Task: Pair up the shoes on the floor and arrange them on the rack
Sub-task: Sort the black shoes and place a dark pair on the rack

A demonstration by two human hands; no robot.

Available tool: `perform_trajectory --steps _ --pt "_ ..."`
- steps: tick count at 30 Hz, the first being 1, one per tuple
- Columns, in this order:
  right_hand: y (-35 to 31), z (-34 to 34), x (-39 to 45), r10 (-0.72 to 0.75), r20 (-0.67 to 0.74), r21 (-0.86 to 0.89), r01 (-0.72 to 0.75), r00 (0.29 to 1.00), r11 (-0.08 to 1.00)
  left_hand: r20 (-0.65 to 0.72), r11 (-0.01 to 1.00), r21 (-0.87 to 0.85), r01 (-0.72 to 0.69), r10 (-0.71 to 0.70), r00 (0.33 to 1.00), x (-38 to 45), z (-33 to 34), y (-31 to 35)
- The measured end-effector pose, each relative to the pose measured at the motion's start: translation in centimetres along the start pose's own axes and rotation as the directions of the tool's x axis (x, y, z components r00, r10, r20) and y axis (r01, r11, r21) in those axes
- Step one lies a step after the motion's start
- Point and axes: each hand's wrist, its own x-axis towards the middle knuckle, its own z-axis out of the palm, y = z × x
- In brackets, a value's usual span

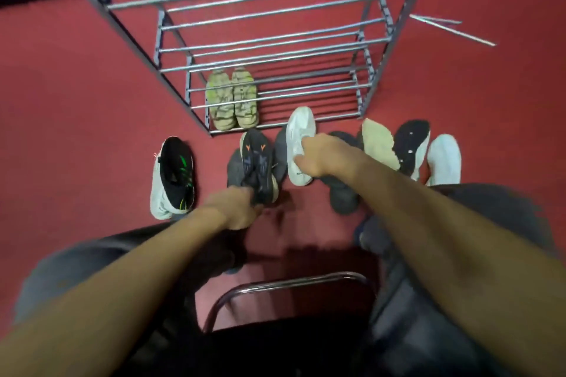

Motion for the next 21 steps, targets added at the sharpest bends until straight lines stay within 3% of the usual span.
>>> perform_trajectory --steps 2,4,7,10,13,17,21 --pt "-1.5 1.1 1.5 0.072 0.226 -0.186 -0.029 0.972 0.982 -0.010 0.996 -0.077 0.052 -0.053 0.999 2.5 0.9 0.0" --pt "-3.1 0.0 2.6 0.017 0.345 -0.155 0.039 0.939 0.987 0.057 0.980 -0.155 0.123 -0.115 0.992 4.9 1.0 -0.2" --pt "-4.1 -3.3 3.9 -0.110 0.227 0.105 0.088 0.968 0.991 0.075 0.864 -0.437 0.252 -0.244 0.967 8.2 1.5 -0.6" --pt "-3.4 -5.0 4.5 -0.051 -0.046 0.206 0.060 0.998 0.977 0.102 0.549 -0.744 0.380 -0.469 0.877 12.2 2.8 -0.8" --pt "-1.6 -4.5 4.4 -0.027 -0.001 0.172 0.027 1.000 0.985 0.199 0.293 -0.853 0.432 -0.582 0.788 16.1 5.4 -0.4" --pt "0.8 -4.1 4.4 0.093 0.132 0.021 -0.096 0.987 0.995 0.248 0.272 -0.828 0.491 -0.607 0.755 17.8 7.9 0.5" --pt "1.2 -3.9 4.6 0.088 0.139 0.074 -0.099 0.986 0.992 0.295 0.186 -0.896 0.404 -0.430 0.853 17.3 6.4 0.5"
